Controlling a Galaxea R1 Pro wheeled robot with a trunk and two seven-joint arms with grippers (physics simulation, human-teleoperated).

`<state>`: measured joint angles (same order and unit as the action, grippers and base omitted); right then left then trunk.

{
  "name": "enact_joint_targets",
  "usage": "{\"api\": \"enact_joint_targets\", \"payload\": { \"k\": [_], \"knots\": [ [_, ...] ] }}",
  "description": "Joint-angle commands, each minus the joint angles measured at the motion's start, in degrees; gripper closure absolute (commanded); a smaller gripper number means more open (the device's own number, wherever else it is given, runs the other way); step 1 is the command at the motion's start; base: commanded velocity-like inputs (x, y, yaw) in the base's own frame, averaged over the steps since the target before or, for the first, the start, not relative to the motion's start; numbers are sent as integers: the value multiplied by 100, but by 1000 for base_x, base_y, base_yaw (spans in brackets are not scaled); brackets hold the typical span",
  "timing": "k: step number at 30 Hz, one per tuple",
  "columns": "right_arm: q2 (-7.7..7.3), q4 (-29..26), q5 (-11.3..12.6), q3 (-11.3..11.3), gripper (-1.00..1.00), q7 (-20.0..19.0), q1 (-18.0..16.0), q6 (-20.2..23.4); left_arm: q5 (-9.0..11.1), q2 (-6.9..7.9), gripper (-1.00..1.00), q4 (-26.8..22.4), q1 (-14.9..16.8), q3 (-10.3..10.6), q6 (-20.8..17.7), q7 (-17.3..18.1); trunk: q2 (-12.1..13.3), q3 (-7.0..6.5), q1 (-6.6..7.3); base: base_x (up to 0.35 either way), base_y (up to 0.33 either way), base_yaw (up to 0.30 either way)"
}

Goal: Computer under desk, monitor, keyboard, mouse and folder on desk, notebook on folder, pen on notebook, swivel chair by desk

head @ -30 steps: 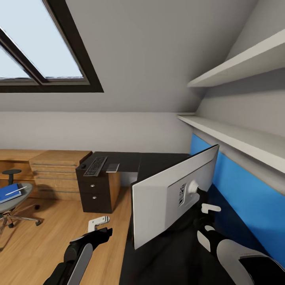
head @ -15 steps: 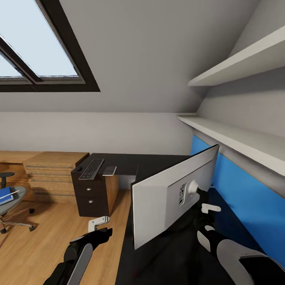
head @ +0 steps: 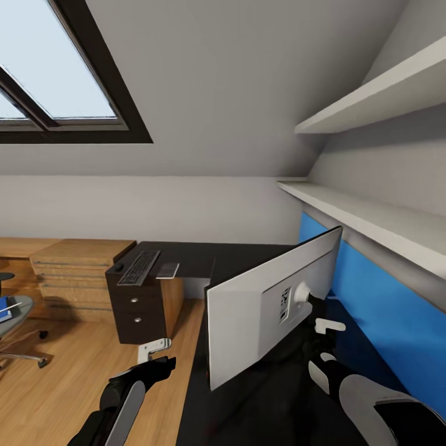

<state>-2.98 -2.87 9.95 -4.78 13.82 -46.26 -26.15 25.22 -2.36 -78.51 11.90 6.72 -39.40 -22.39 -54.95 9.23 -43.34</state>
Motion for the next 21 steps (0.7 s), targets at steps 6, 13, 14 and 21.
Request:
{"api": "enact_joint_targets", "payload": {
  "k": [6,13,14,21],
  "knots": [
    [-1,6,90,-102,100,15,-6,-31,61,-1,-100,-7,4,5,-15,-55,-6,8,-2,32,-13,0],
    [-5,6,94,-101,100,15,-6,-50,62,-1,-100,-7,4,5,-15,-55,-6,8,-2,4,-1,-22],
    [-7,6,94,-100,100,15,-6,-48,62,-1,-100,-7,5,5,-15,-55,-6,8,-2,0,0,-160],
    [-7,6,94,-102,100,15,-6,-41,62,4,-100,-7,5,5,-15,-55,-6,8,-2,0,0,-169]
  ]
}}
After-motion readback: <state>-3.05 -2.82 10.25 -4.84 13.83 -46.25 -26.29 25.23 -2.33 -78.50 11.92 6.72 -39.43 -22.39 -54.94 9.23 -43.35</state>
